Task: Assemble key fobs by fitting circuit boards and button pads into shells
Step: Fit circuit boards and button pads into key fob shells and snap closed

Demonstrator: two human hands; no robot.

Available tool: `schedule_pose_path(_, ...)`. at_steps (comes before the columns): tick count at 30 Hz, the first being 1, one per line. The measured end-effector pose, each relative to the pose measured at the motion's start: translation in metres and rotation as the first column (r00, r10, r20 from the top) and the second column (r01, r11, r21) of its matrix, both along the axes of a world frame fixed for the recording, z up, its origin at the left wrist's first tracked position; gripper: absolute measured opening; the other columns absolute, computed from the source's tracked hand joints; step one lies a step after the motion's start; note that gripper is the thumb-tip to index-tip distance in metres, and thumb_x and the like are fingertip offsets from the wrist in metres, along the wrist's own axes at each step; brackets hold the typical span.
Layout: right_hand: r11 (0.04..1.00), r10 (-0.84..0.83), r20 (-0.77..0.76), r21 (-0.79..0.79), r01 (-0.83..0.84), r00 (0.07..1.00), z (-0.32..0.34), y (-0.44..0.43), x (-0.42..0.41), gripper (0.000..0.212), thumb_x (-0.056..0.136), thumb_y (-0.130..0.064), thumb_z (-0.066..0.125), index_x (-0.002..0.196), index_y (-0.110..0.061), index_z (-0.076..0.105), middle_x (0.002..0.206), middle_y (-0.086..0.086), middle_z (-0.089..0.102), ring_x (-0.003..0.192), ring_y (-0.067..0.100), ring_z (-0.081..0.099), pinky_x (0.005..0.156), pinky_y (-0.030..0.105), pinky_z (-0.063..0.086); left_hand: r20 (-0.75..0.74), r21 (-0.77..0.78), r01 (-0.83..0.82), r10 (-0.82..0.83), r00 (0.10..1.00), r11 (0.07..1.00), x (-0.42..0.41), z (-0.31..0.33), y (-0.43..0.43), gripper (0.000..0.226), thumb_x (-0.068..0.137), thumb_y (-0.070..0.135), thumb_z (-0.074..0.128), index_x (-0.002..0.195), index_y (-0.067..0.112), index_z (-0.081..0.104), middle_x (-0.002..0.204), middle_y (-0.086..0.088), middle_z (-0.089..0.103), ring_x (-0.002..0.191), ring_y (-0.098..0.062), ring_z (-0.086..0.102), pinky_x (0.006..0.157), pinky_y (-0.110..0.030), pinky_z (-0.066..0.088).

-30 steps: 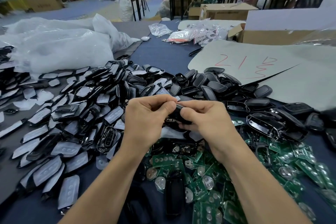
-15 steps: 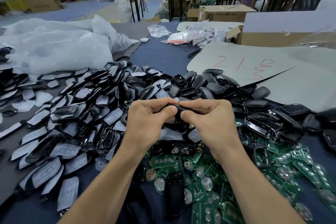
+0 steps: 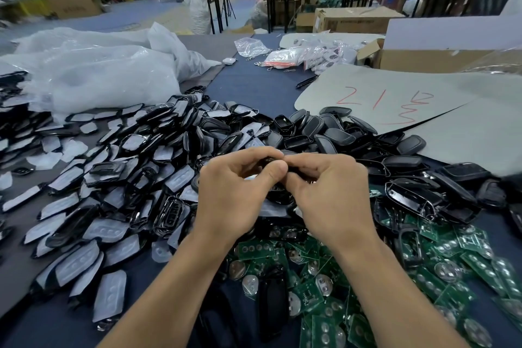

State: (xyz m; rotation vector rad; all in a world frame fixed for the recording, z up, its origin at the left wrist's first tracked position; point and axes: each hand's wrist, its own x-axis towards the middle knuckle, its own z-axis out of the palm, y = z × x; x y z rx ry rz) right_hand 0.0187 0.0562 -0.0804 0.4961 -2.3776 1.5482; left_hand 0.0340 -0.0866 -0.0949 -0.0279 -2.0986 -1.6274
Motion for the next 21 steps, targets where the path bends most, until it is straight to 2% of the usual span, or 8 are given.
schedule_pose_path(3,1.0,0.012,0.039,-0.018,-0.011,0.999,-0.006,-0.002,0.0,0.05,0.081,-0.023,0.077,0.104,-0.064,0.059,0.093,-0.036,0.072,0.085,-0.008,0.072,0.083,0.028,0.062,0.016,0.0,-0.018,0.018,1.0,1.0,-0.004,0.0,-0.003,0.023,0.084,0.013,0.082,0.084,0.035,0.084,0.08,0.011,0.08,0.079,-0.01,0.078,0.072,-0.021,0.06)
schedule_pose_path(7,0.998,0.041,0.097,-0.042,-0.037,0.994,-0.013,-0.002,-0.003,0.047,0.084,-0.013,0.078,0.1,-0.056,0.069,0.085,-0.027,0.076,0.081,-0.005,0.074,0.08,0.029,0.063,0.026,-0.055,-0.03,0.031,0.999,0.998,-0.004,0.002,-0.007,0.028,0.084,0.015,0.086,0.082,0.043,0.082,0.074,0.014,0.078,0.071,-0.005,0.076,0.064,-0.015,0.057)
schedule_pose_path(9,0.989,0.062,0.153,-0.141,-0.04,0.986,-0.013,-0.001,-0.004,0.038,0.084,-0.006,0.078,0.097,-0.042,0.079,0.083,-0.02,0.078,0.08,0.0,0.076,0.079,0.029,0.063,0.053,0.041,-0.005,0.003,0.999,0.999,-0.006,0.004,-0.005,0.017,0.085,0.019,0.085,0.085,0.036,0.084,0.078,0.009,0.08,0.075,-0.009,0.078,0.067,-0.017,0.058)
schedule_pose_path(11,0.929,0.134,0.239,-0.368,-0.038,0.962,-0.012,0.001,-0.007,0.029,0.084,0.002,0.077,0.095,-0.024,0.084,0.085,-0.005,0.081,0.082,0.011,0.078,0.078,0.029,0.063,0.12,0.214,0.079,-0.107,0.987,0.974,-0.006,0.006,-0.003,0.006,0.087,0.03,0.082,0.092,0.029,0.085,0.09,0.0,0.082,0.089,-0.019,0.079,0.08,-0.027,0.063)
schedule_pose_path(14,0.754,0.272,0.348,-0.656,0.026,0.897,-0.008,-0.001,-0.007,0.019,0.089,0.006,0.07,0.097,-0.007,0.082,0.089,0.01,0.081,0.079,0.018,0.078,0.069,0.023,0.06,0.156,0.333,0.184,-0.247,0.957,0.925,-0.005,0.003,0.004,0.023,0.088,0.034,0.072,0.102,0.021,0.084,0.099,-0.007,0.081,0.097,-0.026,0.077,0.091,-0.039,0.062)
schedule_pose_path(17,0.689,0.349,0.396,-0.722,0.053,0.849,-0.01,-0.007,-0.004,0.017,0.092,0.003,0.066,0.103,-0.001,0.079,0.096,0.016,0.08,0.084,0.025,0.077,0.072,0.029,0.062,0.136,0.402,0.157,-0.228,0.964,0.902,-0.005,0.002,0.01,0.029,0.087,0.036,0.069,0.102,0.016,0.083,0.098,-0.011,0.08,0.091,-0.024,0.076,0.085,-0.043,0.064)
schedule_pose_path(21,0.702,0.328,0.405,-0.709,0.067,0.853,-0.011,-0.014,-0.001,0.018,0.09,0.004,0.069,0.104,-0.001,0.079,0.097,0.018,0.079,0.089,0.027,0.077,0.078,0.031,0.063,0.146,0.48,0.072,-0.16,0.976,0.874,-0.004,0.005,0.016,0.029,0.093,0.039,0.065,0.093,0.018,0.085,0.095,-0.013,0.081,0.087,-0.024,0.078,0.072,-0.032,0.064)
